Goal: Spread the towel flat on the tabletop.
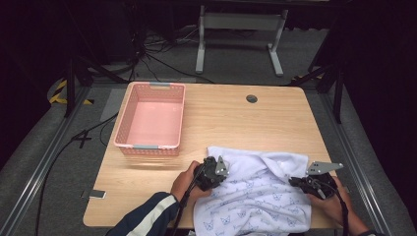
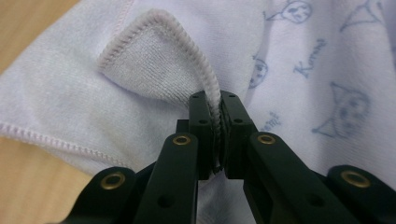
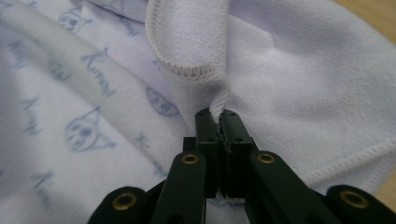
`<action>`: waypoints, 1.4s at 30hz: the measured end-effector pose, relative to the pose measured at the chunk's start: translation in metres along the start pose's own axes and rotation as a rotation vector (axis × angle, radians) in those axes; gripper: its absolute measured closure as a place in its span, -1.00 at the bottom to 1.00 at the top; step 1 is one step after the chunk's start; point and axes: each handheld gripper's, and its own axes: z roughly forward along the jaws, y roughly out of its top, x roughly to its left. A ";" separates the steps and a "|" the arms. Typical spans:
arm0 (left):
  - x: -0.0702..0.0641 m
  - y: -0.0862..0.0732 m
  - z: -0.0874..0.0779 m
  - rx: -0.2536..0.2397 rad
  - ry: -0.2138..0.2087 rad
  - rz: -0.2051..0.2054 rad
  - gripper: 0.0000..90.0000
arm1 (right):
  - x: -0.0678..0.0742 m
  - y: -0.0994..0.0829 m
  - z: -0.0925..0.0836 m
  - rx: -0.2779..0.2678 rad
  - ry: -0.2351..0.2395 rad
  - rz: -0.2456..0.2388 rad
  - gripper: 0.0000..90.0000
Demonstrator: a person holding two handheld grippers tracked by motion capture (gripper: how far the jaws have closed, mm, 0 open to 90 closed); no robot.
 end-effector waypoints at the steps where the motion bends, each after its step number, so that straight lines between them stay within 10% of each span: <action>1: 0.004 0.007 0.006 0.001 0.039 0.007 0.90 | -0.004 0.003 0.002 0.003 -0.026 -0.004 0.95; 14: 0.084 0.065 0.066 0.037 0.226 -0.068 0.90 | -0.107 0.070 0.062 0.034 -0.262 0.030 0.95; 27: 0.127 0.080 0.080 0.067 0.284 -0.163 0.90 | -0.136 0.098 0.087 0.030 -0.295 0.046 0.95; 35: 0.117 0.095 0.030 -0.063 0.272 -0.136 0.90 | -0.132 0.094 0.053 -0.091 -0.210 0.051 0.94; 42: 0.076 0.085 -0.040 -0.224 0.183 -0.006 0.89 | -0.098 0.082 -0.023 -0.248 -0.077 -0.039 0.94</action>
